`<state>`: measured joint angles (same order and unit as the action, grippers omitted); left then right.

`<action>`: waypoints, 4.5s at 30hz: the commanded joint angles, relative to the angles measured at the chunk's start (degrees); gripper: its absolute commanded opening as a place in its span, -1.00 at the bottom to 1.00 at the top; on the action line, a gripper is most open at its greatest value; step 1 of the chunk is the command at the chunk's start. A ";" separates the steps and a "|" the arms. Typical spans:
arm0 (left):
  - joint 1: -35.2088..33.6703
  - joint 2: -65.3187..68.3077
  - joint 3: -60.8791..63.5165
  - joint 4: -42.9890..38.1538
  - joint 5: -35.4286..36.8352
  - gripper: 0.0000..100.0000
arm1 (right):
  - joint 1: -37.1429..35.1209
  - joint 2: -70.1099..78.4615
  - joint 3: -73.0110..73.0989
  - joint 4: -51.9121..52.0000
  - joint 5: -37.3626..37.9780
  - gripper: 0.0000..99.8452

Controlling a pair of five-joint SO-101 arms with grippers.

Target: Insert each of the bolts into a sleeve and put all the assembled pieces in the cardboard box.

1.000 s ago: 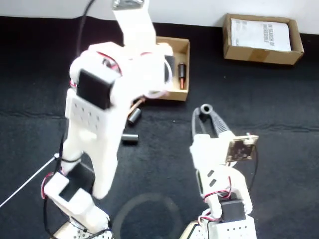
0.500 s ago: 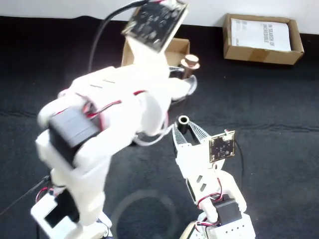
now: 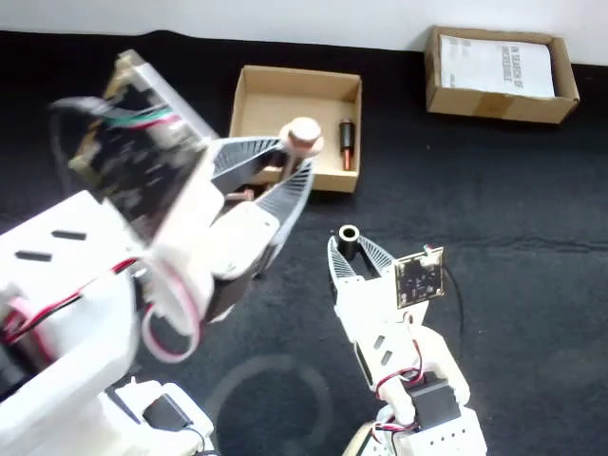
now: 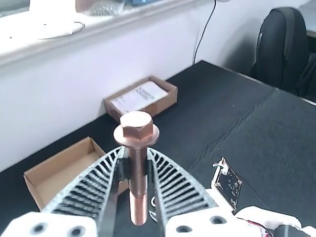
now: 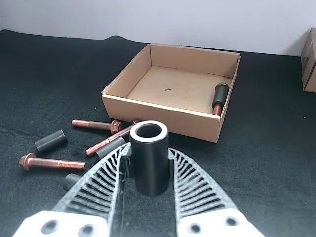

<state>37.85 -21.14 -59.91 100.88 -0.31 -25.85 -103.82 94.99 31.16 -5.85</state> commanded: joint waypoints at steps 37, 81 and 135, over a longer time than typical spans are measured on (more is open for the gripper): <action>0.66 -50.95 108.09 -66.73 -5.80 -0.98 | -0.04 -1.19 8.66 0.13 -0.53 -0.99; -1.54 -31.08 100.70 -78.51 19.87 -0.98 | -0.13 -1.19 8.66 -8.04 -0.53 -0.99; 0.40 -31.25 114.95 -74.46 4.66 -0.98 | 4.44 -1.19 8.66 -8.04 -0.35 -0.99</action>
<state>37.93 -51.74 55.60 23.43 6.29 -23.47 -103.82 95.08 24.22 -5.85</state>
